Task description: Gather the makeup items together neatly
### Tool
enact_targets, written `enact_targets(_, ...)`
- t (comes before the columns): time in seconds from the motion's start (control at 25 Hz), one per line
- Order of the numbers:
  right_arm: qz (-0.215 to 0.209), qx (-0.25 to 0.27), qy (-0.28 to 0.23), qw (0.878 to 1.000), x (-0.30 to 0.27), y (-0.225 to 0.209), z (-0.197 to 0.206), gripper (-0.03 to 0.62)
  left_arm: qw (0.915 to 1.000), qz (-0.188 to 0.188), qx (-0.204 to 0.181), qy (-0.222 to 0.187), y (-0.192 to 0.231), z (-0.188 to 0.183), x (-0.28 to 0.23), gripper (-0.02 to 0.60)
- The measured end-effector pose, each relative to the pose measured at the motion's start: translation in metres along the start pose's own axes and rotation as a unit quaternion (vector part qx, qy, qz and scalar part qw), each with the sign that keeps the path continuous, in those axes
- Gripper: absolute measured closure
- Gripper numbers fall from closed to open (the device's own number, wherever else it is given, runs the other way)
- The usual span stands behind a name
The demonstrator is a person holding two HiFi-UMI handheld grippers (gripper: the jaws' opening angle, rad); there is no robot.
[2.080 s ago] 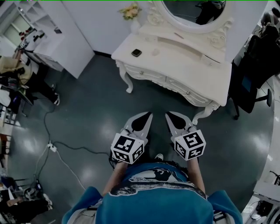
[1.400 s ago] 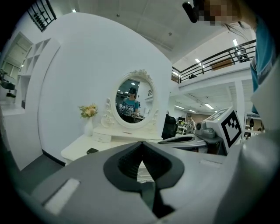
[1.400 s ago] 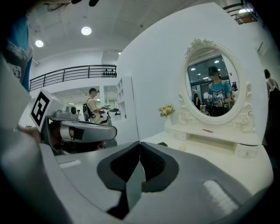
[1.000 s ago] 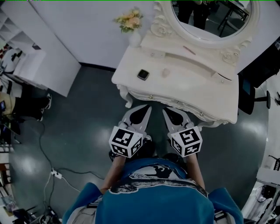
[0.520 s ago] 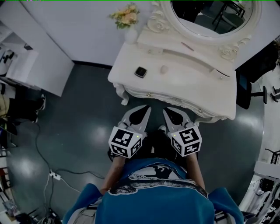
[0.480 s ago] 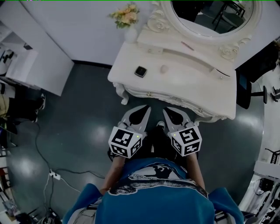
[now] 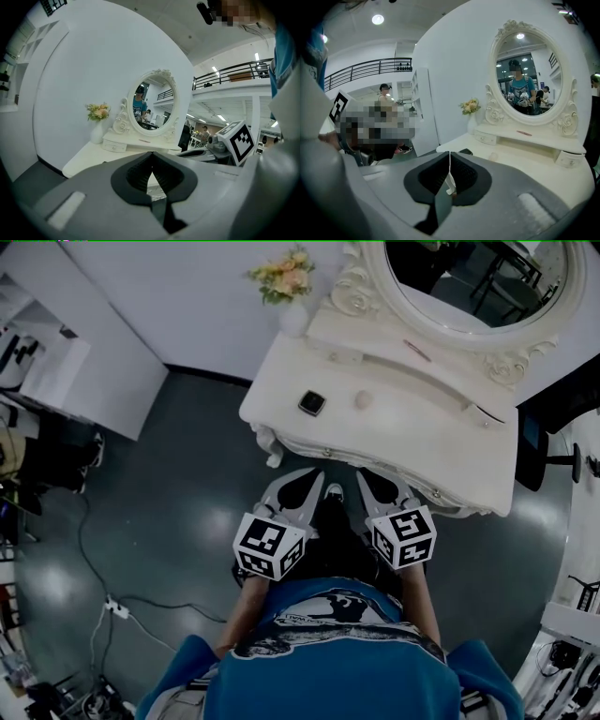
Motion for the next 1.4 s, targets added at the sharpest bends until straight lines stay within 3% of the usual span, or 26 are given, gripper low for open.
enact_targets(0.6,0.015,-0.034,0.051,0.998,-0.107,-0.125,0.001,0.568,0.9993,-0.029,-0.02,0.012,0.059,-0.053,-0.101,0.566)
enact_targets(1.08,0.004,-0.062,0.091,0.994,-0.158,-0.179,0.019,0.522,0.9977,-0.046,-0.033,0.038,0.081,-0.07,-0.157,0.566)
enact_targets(1.4,-0.003,-0.019,0.172,0.985,-0.202,-0.191,0.06,0.459,0.996,-0.062,-0.028,0.058,0.088,-0.065,-0.183,0.566)
Point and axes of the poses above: the fingertips, and each gripper's own axes: x backward along the fingers, y to its left, z out of its underside, the point moved 1 cm from there along x, backward along the fingers, and after that the axes turned 2 degrees about x, right-handed, at the moved point
